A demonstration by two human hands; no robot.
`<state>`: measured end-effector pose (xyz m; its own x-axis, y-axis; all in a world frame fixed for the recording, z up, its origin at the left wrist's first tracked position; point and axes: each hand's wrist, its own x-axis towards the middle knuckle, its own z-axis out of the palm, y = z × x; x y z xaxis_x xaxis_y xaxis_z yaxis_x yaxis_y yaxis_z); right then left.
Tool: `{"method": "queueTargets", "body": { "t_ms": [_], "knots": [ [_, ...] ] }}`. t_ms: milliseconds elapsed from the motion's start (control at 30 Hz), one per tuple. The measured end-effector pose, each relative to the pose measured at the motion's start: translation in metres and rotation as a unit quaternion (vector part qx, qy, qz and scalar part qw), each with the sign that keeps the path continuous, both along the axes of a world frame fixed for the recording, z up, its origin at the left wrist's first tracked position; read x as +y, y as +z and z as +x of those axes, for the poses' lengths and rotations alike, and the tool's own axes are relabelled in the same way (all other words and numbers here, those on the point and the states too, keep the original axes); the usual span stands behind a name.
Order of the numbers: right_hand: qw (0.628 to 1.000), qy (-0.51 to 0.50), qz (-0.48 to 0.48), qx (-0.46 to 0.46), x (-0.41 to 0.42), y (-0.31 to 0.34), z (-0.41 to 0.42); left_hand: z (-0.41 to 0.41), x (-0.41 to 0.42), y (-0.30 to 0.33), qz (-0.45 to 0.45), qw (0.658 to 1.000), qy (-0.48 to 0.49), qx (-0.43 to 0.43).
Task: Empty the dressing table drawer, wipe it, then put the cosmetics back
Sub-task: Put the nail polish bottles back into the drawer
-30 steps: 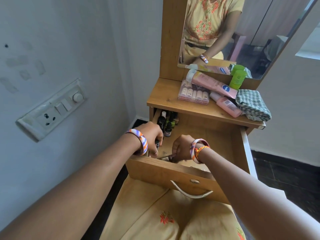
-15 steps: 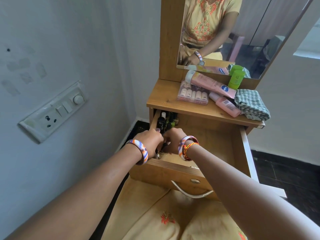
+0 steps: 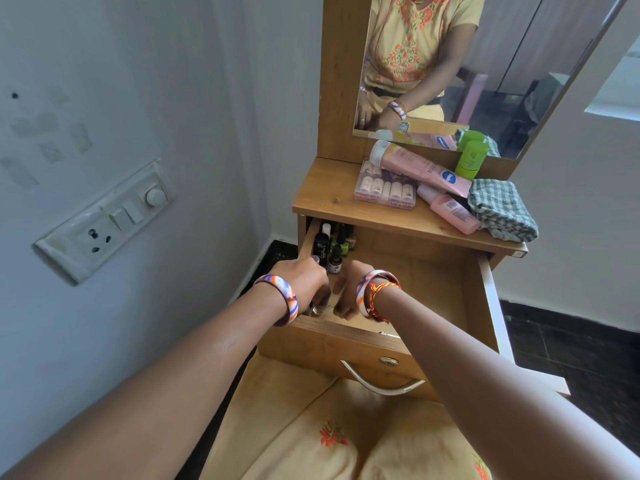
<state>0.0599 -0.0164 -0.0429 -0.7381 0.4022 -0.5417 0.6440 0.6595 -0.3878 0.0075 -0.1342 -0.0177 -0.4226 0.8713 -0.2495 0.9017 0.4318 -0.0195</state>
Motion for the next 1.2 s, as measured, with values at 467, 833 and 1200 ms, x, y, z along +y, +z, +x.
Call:
{"method": "queueTargets", "body": {
  "t_ms": [467,833,1200],
  "knots": [
    [0.978,0.181,-0.053,-0.087,-0.015,0.001,0.008,-0.009,-0.006,-0.003,0.003,0.999,-0.033,0.029],
    [0.991,0.026,-0.066,-0.112,0.003,-0.003,0.012,-0.025,-0.002,0.009,0.027,0.993,0.012,-0.113],
    [0.96,-0.182,-0.214,-0.007,-0.001,-0.003,0.005,-0.035,0.008,0.02,0.121,0.985,0.042,-0.118]
  ]
}}
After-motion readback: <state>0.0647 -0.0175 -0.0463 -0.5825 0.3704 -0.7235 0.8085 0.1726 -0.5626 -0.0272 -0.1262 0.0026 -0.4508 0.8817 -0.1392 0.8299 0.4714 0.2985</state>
